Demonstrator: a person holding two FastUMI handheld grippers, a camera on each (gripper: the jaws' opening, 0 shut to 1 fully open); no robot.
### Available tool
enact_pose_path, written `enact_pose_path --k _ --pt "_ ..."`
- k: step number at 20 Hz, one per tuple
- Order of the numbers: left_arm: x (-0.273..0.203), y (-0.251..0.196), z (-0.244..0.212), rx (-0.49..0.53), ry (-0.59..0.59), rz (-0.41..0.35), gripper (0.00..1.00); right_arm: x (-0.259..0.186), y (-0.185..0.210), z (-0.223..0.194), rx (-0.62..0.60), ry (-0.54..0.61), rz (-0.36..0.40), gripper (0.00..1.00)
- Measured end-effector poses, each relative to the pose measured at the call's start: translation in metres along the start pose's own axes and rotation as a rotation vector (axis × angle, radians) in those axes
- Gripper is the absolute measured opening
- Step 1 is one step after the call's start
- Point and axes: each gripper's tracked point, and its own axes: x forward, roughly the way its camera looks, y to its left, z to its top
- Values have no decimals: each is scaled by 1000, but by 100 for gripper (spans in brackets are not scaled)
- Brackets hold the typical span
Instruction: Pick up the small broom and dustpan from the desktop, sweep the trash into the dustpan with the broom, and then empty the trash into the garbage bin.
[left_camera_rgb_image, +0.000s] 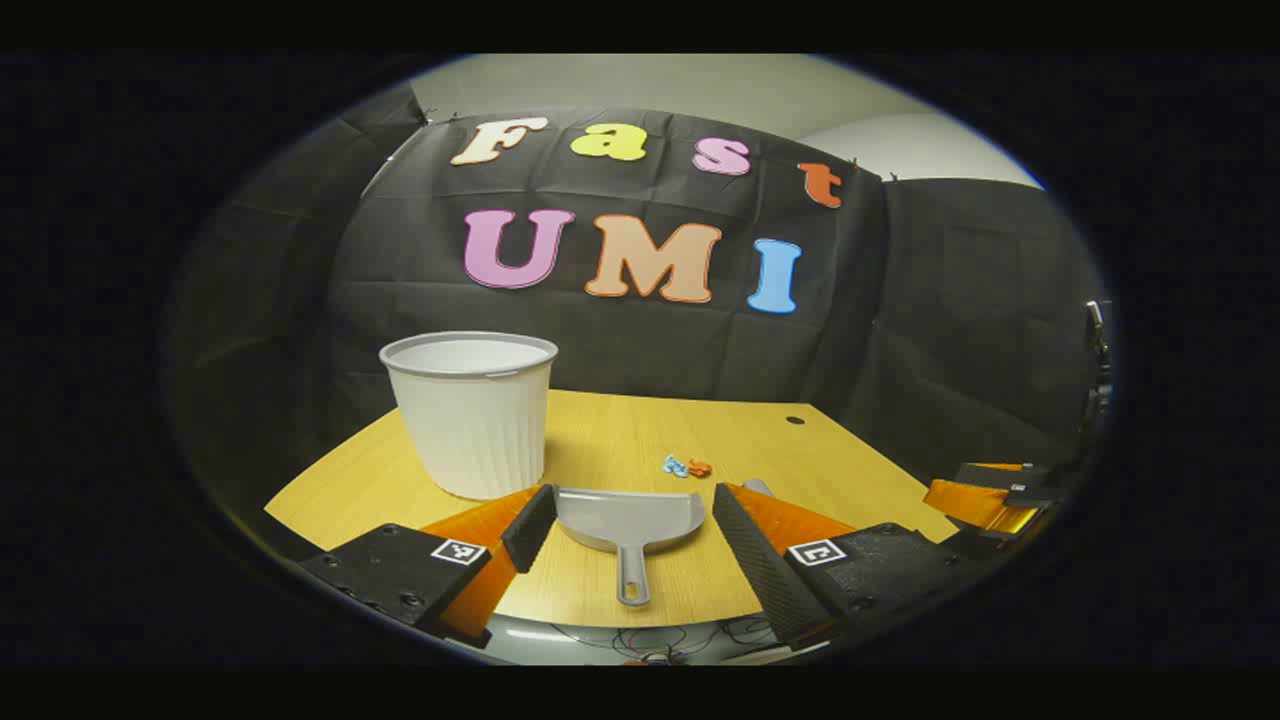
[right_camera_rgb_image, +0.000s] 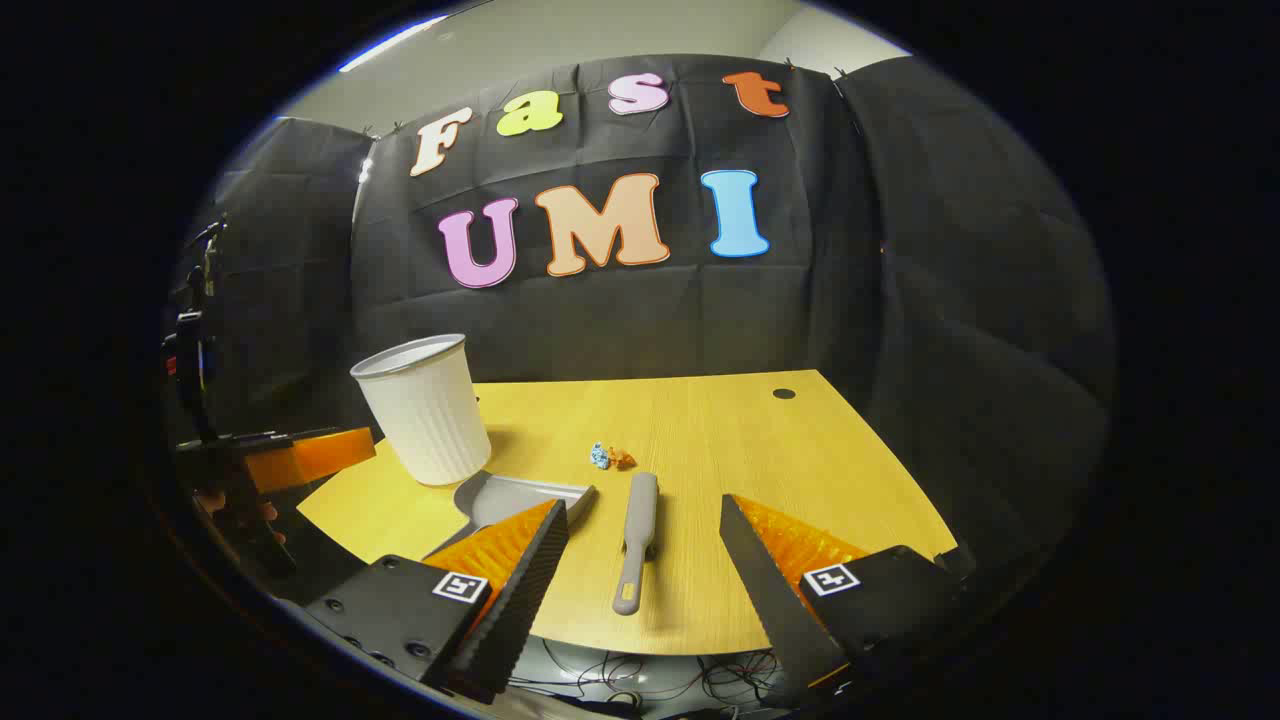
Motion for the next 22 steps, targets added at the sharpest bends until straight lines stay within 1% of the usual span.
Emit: enact_pose_path --k 2,4,9,11,13,21,22 --pt "2 -1 0 6 6 -1 92 1 0 0 -2 5 5 98" --pt "3 -3 -1 16 10 -4 94 2 1 -2 0 20 12 98" --pt "7 -1 -5 36 35 -6 94 3 1 -2 2 41 25 98" --pt "7 -2 -7 39 40 -6 92 3 0 -1 5 48 28 98" --pt "8 -2 -8 41 45 -6 94 4 1 0 1 55 30 98" --pt "13 -4 -20 44 87 -7 93 4 2 -1 6 82 26 98" --pt "13 -4 -21 40 91 -7 95 4 1 -2 7 87 27 98"
